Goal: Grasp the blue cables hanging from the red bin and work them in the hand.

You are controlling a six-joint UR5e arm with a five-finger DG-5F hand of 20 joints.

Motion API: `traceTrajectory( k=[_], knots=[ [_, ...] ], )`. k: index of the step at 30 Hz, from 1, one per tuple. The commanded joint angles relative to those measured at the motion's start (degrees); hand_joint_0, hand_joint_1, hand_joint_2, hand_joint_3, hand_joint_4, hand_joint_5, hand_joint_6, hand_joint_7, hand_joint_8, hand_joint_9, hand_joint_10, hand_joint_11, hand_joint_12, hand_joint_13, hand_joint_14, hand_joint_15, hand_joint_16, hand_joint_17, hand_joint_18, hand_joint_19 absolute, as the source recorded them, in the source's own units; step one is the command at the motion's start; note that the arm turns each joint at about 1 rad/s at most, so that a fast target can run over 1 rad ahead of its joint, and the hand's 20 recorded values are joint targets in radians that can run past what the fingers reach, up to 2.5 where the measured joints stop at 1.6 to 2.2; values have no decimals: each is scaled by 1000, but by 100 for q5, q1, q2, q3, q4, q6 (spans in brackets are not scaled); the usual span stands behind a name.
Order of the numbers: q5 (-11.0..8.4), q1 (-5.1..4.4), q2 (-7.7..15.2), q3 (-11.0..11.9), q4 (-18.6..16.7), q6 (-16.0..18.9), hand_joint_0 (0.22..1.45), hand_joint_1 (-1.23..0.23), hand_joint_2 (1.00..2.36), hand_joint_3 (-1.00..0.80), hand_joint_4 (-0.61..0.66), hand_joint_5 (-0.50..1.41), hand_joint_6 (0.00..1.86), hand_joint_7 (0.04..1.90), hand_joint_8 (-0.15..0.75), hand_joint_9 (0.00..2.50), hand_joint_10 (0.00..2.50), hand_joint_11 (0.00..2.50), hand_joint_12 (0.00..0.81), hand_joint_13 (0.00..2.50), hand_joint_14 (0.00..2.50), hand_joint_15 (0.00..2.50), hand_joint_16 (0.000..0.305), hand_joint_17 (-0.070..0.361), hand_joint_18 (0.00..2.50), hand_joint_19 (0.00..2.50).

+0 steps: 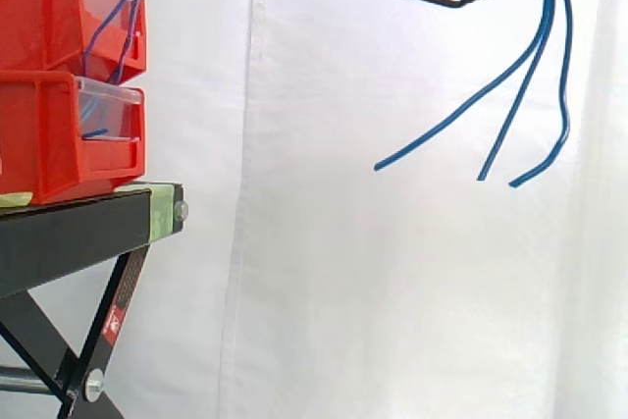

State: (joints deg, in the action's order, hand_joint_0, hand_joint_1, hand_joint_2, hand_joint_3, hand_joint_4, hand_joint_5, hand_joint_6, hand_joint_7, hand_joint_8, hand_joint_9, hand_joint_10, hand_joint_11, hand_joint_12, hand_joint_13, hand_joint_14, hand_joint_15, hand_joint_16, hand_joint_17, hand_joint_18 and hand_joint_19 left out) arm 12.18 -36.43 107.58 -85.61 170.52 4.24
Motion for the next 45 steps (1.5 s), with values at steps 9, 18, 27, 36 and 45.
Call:
traceTrajectory(
  k=[9,18,27,36,45],
  knots=[
    [-66,-31,0,0,7,-2,926,-654,1015,-660,279,399,536,1392,477,638,2500,2500,463,973,2500,1327,52,117,1595,1291],
    [-137,-93,0,0,16,-2,896,-663,1024,-388,259,355,749,1378,469,627,2500,2500,477,970,2500,1359,53,119,1592,1298],
    [-251,-207,0,0,16,-73,890,-657,1027,-315,263,328,839,1324,458,618,2500,2500,470,958,2500,1335,53,118,1583,1300],
    [-260,-216,0,0,7,-723,900,-651,1025,-351,269,326,834,1312,465,604,2500,2500,476,950,2500,1358,53,119,1576,1300],
    [-260,-216,0,0,25,-846,901,-647,1025,-357,274,322,828,1319,463,597,2500,2500,474,947,2500,1353,54,120,1573,1293]
  ],
)
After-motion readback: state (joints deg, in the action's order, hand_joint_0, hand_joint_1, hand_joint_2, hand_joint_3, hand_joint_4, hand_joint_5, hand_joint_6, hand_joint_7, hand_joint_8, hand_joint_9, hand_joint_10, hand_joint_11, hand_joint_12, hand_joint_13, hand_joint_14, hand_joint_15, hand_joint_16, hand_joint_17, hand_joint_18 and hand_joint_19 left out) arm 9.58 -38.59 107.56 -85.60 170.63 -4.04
